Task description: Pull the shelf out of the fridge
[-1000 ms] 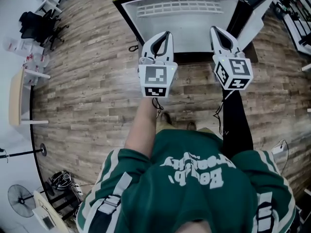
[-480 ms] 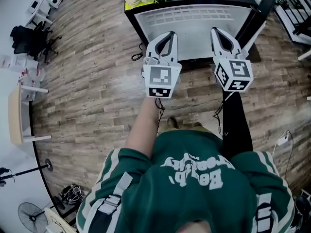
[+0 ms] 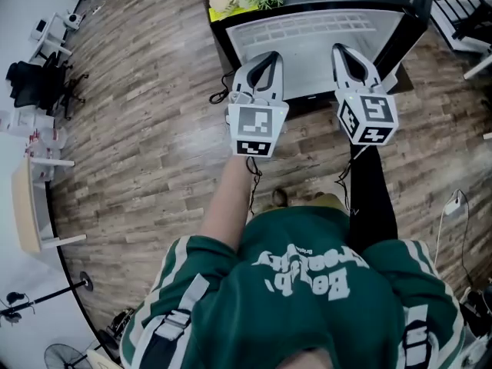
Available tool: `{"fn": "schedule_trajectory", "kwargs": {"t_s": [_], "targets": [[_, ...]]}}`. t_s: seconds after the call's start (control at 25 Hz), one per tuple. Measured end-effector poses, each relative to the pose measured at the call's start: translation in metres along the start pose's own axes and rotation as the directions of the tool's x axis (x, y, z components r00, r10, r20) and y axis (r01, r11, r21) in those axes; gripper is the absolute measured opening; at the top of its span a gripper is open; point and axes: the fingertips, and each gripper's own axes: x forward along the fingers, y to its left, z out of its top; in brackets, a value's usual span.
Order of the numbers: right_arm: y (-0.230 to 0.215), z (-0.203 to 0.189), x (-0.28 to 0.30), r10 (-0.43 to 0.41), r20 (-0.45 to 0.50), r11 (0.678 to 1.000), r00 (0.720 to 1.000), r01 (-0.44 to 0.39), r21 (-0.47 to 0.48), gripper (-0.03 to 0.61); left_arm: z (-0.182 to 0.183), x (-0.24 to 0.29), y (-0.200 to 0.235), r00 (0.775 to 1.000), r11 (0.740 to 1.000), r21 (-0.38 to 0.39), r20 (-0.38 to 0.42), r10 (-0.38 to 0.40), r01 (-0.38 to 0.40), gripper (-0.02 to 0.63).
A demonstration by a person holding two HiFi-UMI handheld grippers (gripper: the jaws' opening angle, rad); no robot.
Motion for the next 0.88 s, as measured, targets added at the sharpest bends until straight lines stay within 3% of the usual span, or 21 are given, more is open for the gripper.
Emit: {"fn": "schedule_trajectory", "kwargs": {"t_s": [0.36, 0.72, 0.88], "targets": [[0.001, -0.006, 0.001, -0.027, -0.014, 1.0, 1.0, 0.027, -0.002, 0.009, -0.01, 0.002, 0.0, 0.999, 0.999, -0.025, 0.01, -0.035, 0.035, 0.017], [-0.007, -0.014, 0.026, 0.039, -0.029, 0.999, 0.999, -0.039, 0.015, 0.009, -0.015, 0.019, 0.001, 1.0, 1.0, -0.008, -0.009, 0.021, -0.021, 0.017], [-0.015, -0.022, 0.035, 0.066, -0.029, 0.995, 0.997, -0.063, 0.082, 0.011, -0.016, 0.027, 0.0, 0.999, 0.999, -0.003, -0.015, 0.051, -0.051, 0.017]]}}
